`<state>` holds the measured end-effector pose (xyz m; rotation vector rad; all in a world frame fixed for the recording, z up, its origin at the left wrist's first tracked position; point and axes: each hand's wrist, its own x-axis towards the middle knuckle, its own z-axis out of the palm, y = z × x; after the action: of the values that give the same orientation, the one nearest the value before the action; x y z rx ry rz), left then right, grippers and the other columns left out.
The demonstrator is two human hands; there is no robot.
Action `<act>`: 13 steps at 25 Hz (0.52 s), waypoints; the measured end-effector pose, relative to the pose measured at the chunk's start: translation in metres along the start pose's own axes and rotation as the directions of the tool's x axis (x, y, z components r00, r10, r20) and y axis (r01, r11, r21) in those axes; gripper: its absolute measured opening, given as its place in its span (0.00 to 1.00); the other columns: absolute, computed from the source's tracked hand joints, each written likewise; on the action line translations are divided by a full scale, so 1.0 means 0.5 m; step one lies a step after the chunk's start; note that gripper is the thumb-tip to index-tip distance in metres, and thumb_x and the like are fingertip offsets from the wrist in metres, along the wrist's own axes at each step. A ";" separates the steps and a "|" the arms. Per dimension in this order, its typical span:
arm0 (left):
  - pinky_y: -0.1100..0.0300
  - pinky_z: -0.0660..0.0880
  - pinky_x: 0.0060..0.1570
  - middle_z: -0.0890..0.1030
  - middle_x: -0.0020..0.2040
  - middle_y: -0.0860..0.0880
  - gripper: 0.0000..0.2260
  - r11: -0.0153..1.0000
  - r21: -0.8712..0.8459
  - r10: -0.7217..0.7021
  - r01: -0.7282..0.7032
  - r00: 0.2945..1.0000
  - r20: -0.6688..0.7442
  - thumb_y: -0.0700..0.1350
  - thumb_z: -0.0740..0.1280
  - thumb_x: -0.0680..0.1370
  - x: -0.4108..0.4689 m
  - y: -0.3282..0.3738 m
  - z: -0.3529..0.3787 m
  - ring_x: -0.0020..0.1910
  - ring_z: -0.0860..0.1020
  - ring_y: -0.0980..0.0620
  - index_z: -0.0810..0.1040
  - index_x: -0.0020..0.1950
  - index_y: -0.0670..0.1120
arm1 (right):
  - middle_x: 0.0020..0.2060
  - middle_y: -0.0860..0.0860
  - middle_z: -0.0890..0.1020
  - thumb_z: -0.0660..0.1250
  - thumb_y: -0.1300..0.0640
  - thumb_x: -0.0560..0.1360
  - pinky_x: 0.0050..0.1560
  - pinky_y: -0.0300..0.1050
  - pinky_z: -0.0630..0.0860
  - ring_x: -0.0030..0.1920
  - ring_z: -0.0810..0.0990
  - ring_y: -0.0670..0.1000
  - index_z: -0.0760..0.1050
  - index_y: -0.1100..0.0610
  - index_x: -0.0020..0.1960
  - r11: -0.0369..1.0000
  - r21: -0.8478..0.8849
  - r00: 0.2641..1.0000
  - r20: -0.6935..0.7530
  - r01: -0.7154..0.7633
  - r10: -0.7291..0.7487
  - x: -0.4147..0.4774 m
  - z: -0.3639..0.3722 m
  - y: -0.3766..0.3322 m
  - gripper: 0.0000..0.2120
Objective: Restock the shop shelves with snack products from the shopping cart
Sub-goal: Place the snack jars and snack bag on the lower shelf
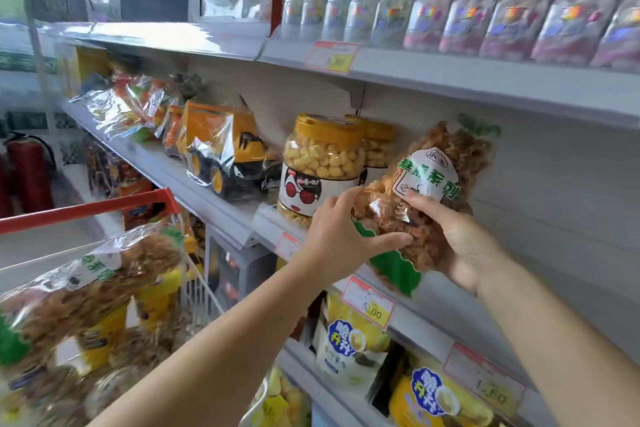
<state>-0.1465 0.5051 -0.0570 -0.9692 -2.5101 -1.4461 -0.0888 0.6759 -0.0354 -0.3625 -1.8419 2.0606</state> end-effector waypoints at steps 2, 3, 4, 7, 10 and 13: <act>0.48 0.64 0.73 0.65 0.75 0.49 0.46 0.999 0.044 0.000 0.000 1.000 0.008 0.70 0.70 0.69 0.046 0.019 0.030 0.74 0.63 0.48 0.56 0.80 0.53 | 0.52 0.55 0.85 0.84 0.49 0.49 0.48 0.55 0.81 0.50 0.85 0.57 0.72 0.53 0.65 1.000 0.011 0.996 -0.087 0.023 -0.022 0.046 -0.029 -0.009 0.47; 0.48 0.63 0.74 0.64 0.76 0.49 0.44 0.998 0.070 -0.002 0.001 1.000 0.013 0.69 0.68 0.71 0.064 0.022 0.044 0.75 0.61 0.47 0.55 0.81 0.52 | 0.52 0.55 0.85 0.85 0.50 0.47 0.50 0.55 0.81 0.50 0.85 0.56 0.72 0.53 0.65 0.998 0.013 0.989 -0.140 0.058 -0.056 0.070 -0.040 -0.011 0.49; 0.47 0.62 0.74 0.64 0.77 0.48 0.42 0.996 0.088 -0.005 0.003 1.000 0.025 0.67 0.67 0.74 0.077 0.023 0.056 0.75 0.61 0.46 0.54 0.81 0.50 | 0.53 0.54 0.84 0.85 0.51 0.45 0.52 0.55 0.81 0.51 0.84 0.56 0.71 0.53 0.65 0.995 0.008 0.978 -0.183 0.101 -0.098 0.092 -0.052 -0.014 0.50; 0.49 0.61 0.75 0.62 0.78 0.47 0.37 0.989 0.144 -0.002 -0.010 0.996 0.085 0.62 0.64 0.79 0.086 0.006 0.082 0.76 0.61 0.46 0.53 0.81 0.49 | 0.55 0.51 0.84 0.86 0.49 0.45 0.57 0.58 0.79 0.54 0.83 0.55 0.68 0.52 0.67 0.978 -0.072 0.953 -0.219 0.196 -0.207 0.180 -0.099 0.007 0.53; 0.52 0.61 0.74 0.58 0.81 0.48 0.34 0.969 0.244 0.003 -0.041 0.988 0.154 0.60 0.61 0.81 0.085 -0.010 0.092 0.76 0.62 0.46 0.51 0.82 0.48 | 0.59 0.49 0.81 0.86 0.50 0.50 0.61 0.58 0.77 0.58 0.80 0.54 0.64 0.50 0.71 0.971 -0.078 0.955 -0.181 0.225 -0.236 0.212 -0.097 0.012 0.54; 0.52 0.64 0.72 0.54 0.82 0.49 0.34 0.953 0.303 -0.032 -0.027 0.981 0.190 0.60 0.59 0.82 0.092 -0.013 0.099 0.75 0.66 0.46 0.50 0.82 0.49 | 0.63 0.50 0.78 0.82 0.56 0.61 0.63 0.56 0.75 0.62 0.77 0.53 0.60 0.49 0.74 0.967 -0.115 0.956 -0.166 0.226 -0.243 0.223 -0.077 0.013 0.48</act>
<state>-0.1752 0.5647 -0.0721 -1.0911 -2.7592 -0.9611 -0.1744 0.7571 -0.0420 -0.3246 -1.7846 1.7291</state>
